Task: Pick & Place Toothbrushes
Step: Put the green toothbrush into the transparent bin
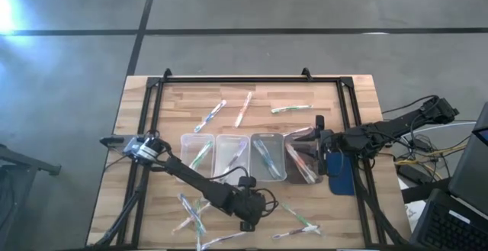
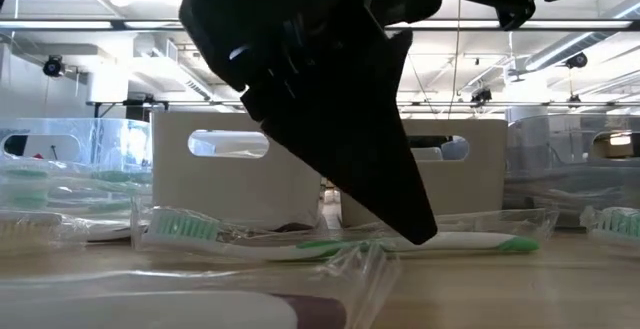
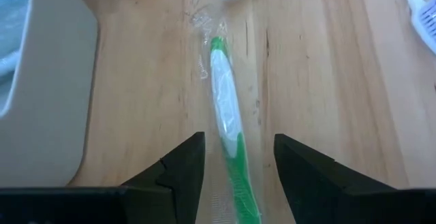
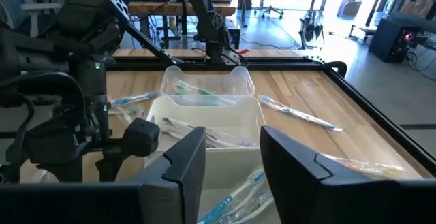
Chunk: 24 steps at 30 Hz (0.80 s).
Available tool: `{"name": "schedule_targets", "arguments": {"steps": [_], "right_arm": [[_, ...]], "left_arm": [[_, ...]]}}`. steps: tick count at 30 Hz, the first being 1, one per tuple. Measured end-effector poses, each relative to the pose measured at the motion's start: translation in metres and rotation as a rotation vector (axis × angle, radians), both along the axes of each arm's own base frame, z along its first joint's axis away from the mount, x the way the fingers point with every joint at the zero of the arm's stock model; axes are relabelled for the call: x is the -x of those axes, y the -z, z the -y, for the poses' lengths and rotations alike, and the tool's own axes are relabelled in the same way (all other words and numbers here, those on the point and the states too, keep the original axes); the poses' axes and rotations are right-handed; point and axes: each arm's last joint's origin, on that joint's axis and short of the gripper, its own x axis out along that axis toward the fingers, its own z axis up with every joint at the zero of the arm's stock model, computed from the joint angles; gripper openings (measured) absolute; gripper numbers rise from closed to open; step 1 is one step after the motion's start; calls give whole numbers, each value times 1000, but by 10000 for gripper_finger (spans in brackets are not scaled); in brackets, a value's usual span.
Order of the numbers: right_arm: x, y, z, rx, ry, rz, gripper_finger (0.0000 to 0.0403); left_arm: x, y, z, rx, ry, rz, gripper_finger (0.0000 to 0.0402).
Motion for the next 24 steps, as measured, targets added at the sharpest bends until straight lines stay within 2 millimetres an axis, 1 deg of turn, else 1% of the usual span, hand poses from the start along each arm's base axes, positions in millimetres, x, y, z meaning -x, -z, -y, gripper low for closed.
{"name": "schedule_targets", "arguments": {"steps": [4, 7, 10, 13, 16, 18, 21, 24], "right_arm": [[0, 0, 0, 0, 0, 0, 118], [0, 0, 0, 0, 0, -1, 108], [0, 0, 0, 1, 0, -1, 97], [0, 0, 0, 1, 0, -1, 87], [0, 0, 0, 1, 0, -1, 77], [0, 0, 0, 1, 0, -1, 72], [0, 0, 0, 1, -1, -1, 65], [0, 0, 0, 1, -1, -1, 60]], "left_arm": [[0, 0, 0, -5, 18, -4, 181], [2, -3, 0, -42, 35, -31, 181], [3, -12, -2, -115, 16, -76, 181], [3, -27, -3, -172, -13, -95, 181], [2, -38, 0, -202, -33, -64, 181], [2, -42, 3, -216, -40, -40, 181], [3, -43, 8, -239, -60, -5, 181], [4, -42, 13, -220, -73, 12, 181]]}}
